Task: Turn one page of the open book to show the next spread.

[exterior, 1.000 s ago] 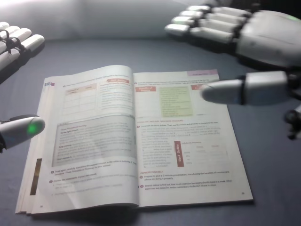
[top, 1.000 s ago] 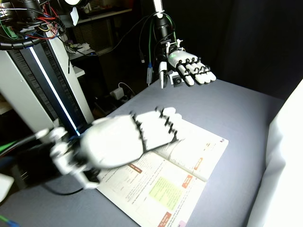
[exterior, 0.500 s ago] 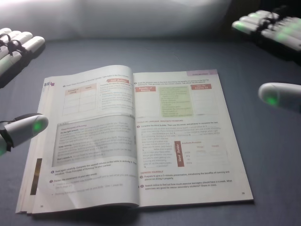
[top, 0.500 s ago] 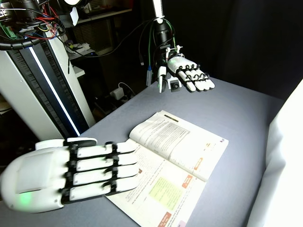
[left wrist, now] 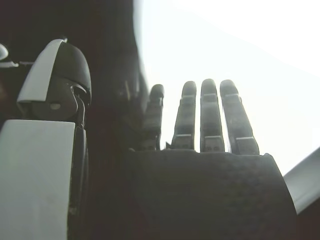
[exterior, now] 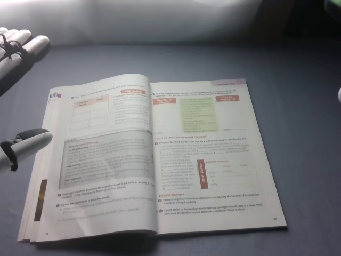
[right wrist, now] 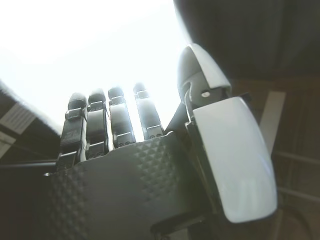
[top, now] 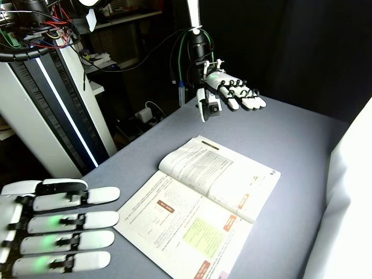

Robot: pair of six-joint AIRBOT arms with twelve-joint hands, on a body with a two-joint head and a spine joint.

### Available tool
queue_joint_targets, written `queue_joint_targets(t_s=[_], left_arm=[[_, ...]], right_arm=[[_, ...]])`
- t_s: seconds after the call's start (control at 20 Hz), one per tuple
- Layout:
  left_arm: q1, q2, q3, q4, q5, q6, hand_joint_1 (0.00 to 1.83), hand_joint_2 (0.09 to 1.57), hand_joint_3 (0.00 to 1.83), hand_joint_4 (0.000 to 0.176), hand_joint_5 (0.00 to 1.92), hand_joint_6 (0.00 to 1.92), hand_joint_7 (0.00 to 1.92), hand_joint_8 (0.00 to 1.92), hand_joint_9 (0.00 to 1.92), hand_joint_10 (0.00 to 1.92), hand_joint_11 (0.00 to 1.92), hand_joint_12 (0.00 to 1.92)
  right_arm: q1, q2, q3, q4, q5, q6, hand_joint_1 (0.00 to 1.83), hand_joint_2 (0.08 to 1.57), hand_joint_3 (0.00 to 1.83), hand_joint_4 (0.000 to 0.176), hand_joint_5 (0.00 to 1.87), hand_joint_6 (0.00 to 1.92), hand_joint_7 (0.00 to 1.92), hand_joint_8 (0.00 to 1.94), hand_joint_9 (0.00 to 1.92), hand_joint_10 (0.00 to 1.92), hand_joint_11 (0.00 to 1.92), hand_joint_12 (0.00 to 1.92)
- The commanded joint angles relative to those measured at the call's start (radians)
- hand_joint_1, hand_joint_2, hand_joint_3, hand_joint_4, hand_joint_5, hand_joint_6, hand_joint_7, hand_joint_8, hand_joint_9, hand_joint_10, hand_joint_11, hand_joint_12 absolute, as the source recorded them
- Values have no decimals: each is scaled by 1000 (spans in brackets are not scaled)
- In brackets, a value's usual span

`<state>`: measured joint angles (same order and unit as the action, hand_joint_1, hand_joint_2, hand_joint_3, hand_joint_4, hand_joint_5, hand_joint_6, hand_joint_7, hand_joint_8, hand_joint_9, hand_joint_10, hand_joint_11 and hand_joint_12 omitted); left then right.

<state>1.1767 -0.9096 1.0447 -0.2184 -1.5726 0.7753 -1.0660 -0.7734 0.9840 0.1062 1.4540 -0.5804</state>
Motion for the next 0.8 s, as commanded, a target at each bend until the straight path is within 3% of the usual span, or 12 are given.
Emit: queue_joint_targets(t_s=[0.0, 0.05, 0.1, 0.2, 0.3, 0.4, 0.5, 0.55, 0.6, 0.65, 0.7, 0.75], left_arm=[[-8, -6, 4, -11, -132, -8, 542, 1241, 3, 124, 0, 0, 0, 0, 0, 0, 0, 0], [-8, -9, 5, -14, -142, -10, 469, 1253, 8, 87, 0, 0, 0, 0, 0, 0, 0, 0], [-8, -10, 6, -15, -149, -10, 416, 1246, 4, 106, 0, 0, 0, 0, 0, 0, 0, 0], [-11, -9, 8, -13, -156, -14, 389, 1296, 22, 128, 0, 0, 0, 0, 0, 0, 0, 0], [-19, -9, 11, -11, -157, -17, 342, 1299, 14, 155, 0, 0, 0, 0, 0, 0, 0, 0], [-32, -10, 17, -3, -157, -28, 425, 1279, 0, 170, 0, 0, 0, 0, 0, 0, 0, 0], [-56, -11, 23, 6, -157, -31, 492, 1291, 2, 82, 0, 0, 0, 0, 0, 0, 0, 0], [-71, -10, 26, 13, -157, -24, 526, 1257, 0, 81, 0, 0, 0, 0, 0, 0, 0, 0], [-85, -8, 29, 21, -157, -21, 618, 1254, 0, 95, 0, 0, 0, 0, 0, 0, 0, 0], [-94, -3, 29, 30, -157, -19, 520, 1368, 28, 66, 177, 70, 0, 0, 0, 0, 0, 0], [-106, 3, 29, 44, -157, -14, 487, 1383, 13, 89, 174, 56, 0, 0, 0, 0, 0, 0], [-118, 5, 32, 55, -157, -10, 469, 1361, 0, 141, 283, 100, 38, 15, 0, 0, 0, 0]], right_arm=[[0, 13, -5, 24, 172, 3, 208, 1294, 0, 50, 0, 0, 0, 0, 0, 0, 0, 0], [0, 17, -6, 24, 190, 3, 216, 1269, 0, 31, 0, 0, 0, 0, 0, 0, 0, 0], [0, 19, -6, 24, 207, 3, 261, 1282, 0, 4, 0, 0, 0, 0, 0, 0, 0, 0], [0, 28, -6, 23, 244, 7, 277, 1308, 1, 0, 0, 0, 0, 0, 0, 0, 0, 0], [0, 38, -7, 26, 279, 14, 301, 1352, 17, 60, 0, 0, 0, 0, 0, 0, 0, 0], [0, 55, -10, 28, 308, 20, 263, 1349, 10, 21, 0, 0, 0, 0, 0, 0, 1, 0], [0, 64, -11, 20, 308, 20, 263, 1393, 0, 0, 0, 0, 0, 0, 78, 44, 0, 193], [0, 64, -9, 17, 308, 20, 322, 1338, 0, 35, 0, 0, 0, 0, 147, 72, 0, 727], [1, 64, -9, 19, 308, 22, 348, 1317, 0, 0, 0, 0, 0, 0, 174, 85, 0, 1075], [5, 65, -8, 15, 308, 23, 376, 1316, 0, 0, 0, 0, 9, 2, 173, 89, 0, 1239], [10, 63, -3, 6, 308, 23, 402, 1315, 0, 25, 0, 0, 62, 14, 168, 92, 0, 1234], [11, 61, 2, 2, 308, 25, 423, 1320, 0, 10, 0, 0, 118, 24, 186, 117, 0, 1179]])
